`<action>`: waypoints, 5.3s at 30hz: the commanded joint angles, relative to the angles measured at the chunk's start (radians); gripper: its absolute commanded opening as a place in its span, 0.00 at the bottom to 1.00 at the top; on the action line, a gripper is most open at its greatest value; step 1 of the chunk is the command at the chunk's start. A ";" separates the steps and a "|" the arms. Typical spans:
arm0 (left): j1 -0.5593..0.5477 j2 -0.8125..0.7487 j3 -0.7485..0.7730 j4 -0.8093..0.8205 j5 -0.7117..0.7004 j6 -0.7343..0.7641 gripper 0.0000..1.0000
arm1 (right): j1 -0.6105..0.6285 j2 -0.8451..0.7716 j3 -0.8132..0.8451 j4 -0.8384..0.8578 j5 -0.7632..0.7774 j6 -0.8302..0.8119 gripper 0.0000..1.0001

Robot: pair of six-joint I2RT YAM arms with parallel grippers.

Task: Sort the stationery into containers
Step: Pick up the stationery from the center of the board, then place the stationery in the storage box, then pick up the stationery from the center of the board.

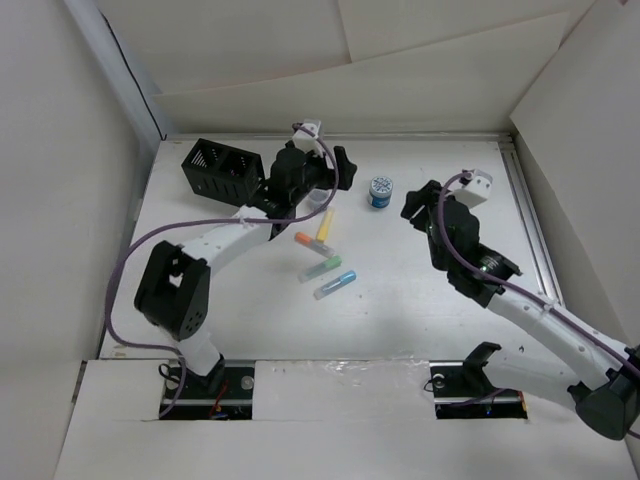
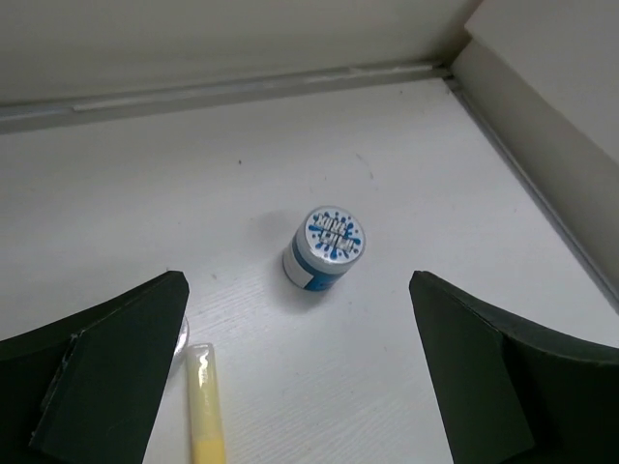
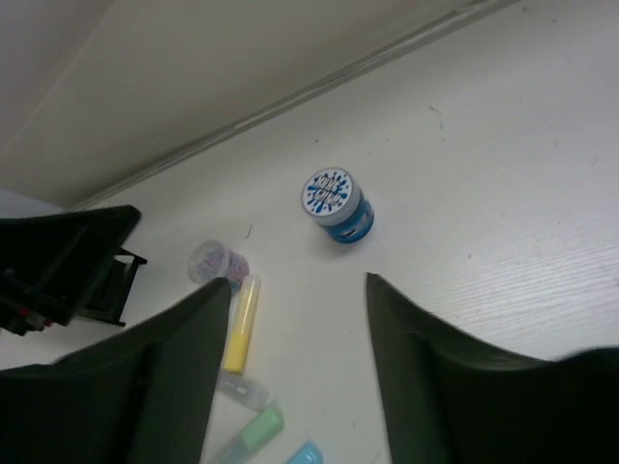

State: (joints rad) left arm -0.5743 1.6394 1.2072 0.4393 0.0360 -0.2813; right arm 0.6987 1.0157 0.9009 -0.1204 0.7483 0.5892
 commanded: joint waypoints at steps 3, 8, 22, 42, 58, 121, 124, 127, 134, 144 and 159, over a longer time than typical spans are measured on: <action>-0.018 0.118 0.121 -0.034 0.079 0.000 0.99 | -0.033 -0.057 0.012 -0.005 -0.007 0.004 0.78; -0.123 0.250 0.305 -0.140 -0.042 0.096 0.99 | -0.042 -0.069 0.012 -0.015 -0.007 0.014 0.89; -0.220 0.571 0.666 -0.378 -0.266 0.171 0.73 | -0.062 -0.196 -0.007 -0.024 -0.007 0.023 0.99; -0.183 0.777 0.894 -0.467 -0.174 0.136 0.81 | -0.062 -0.238 -0.026 -0.001 -0.125 0.001 1.00; -0.183 0.651 0.772 -0.361 -0.217 0.110 0.32 | -0.062 -0.258 -0.036 0.021 -0.155 0.001 0.99; 0.571 0.157 0.402 -0.372 -0.286 -0.009 1.00 | -0.062 -0.172 -0.045 0.057 -0.283 -0.008 0.99; 0.539 0.117 0.387 -0.341 -0.286 0.005 1.00 | -0.062 -0.172 -0.045 0.057 -0.283 -0.008 0.99; 0.469 0.079 0.376 -0.306 -0.317 0.040 1.00 | -0.062 -0.172 -0.045 0.057 -0.283 -0.008 0.99; 0.243 0.115 0.385 -0.295 -0.291 0.074 0.43 | -0.062 -0.181 -0.045 0.057 -0.253 -0.017 0.99; -0.055 0.304 0.319 -0.320 -0.375 0.085 0.86 | -0.062 -0.181 -0.045 0.057 -0.233 -0.017 0.99; -0.041 0.329 0.221 -0.255 -0.490 -0.022 0.92 | -0.062 -0.181 -0.045 0.057 -0.251 -0.017 1.00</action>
State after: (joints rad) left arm -0.6247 2.0296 1.4414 0.1368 -0.4049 -0.2745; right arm 0.6415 0.8440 0.8486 -0.1173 0.4984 0.5808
